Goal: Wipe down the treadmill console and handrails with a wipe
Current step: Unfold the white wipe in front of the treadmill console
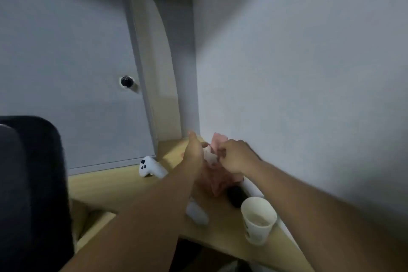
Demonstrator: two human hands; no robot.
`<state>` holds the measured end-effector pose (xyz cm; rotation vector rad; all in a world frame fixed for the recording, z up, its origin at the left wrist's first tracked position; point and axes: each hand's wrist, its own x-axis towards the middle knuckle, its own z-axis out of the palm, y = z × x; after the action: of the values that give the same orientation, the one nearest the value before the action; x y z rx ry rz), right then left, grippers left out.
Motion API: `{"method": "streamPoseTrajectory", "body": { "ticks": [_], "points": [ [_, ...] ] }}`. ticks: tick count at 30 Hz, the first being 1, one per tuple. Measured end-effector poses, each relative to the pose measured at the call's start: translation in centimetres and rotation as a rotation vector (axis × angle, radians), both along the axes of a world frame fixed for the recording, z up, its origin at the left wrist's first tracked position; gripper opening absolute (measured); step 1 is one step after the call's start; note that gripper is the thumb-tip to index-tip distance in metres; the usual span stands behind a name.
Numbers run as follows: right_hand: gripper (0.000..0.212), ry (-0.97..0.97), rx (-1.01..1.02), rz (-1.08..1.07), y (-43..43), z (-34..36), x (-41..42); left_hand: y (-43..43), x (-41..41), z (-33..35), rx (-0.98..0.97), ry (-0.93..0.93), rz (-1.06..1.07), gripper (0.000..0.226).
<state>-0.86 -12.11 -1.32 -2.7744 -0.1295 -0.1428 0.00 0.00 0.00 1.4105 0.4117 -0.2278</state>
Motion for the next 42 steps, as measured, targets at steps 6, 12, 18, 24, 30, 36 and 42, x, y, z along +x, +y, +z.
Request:
{"method": "streamPoseTrajectory", "body": {
  "ticks": [6,12,18,24,30,36,42],
  "points": [
    [0.03,-0.047,0.065,-0.027,1.5,-2.8,3.1,1.4,3.5,-5.1,0.477,-0.106,-0.168,0.044],
    [0.012,-0.16,0.165,-0.05,1.3,-2.6,3.8,1.9,3.4,-6.4,0.746,-0.386,-0.057,0.017],
    [0.018,-0.409,0.625,-0.055,1.0,5.0,1.2,-0.2,1.6,2.2,0.398,-0.621,0.1,0.025],
    [0.043,-0.442,0.668,-0.124,0.1,13.6,-4.5,0.1,-3.3,12.0,0.251,-0.765,0.057,0.033],
    [0.019,-0.37,1.222,0.02,2.6,18.9,-13.6,3.3,-12.5,18.1,0.18,-0.866,-0.108,0.018],
    [0.03,-0.203,1.288,0.194,7.9,19.8,-21.4,12.1,-21.6,18.4,-0.085,-0.771,-0.325,0.027],
    [0.043,0.037,1.285,0.485,16.9,21.1,-25.7,23.2,-26.5,18.9,0.007,-0.774,-0.253,0.051]
  ]
}}
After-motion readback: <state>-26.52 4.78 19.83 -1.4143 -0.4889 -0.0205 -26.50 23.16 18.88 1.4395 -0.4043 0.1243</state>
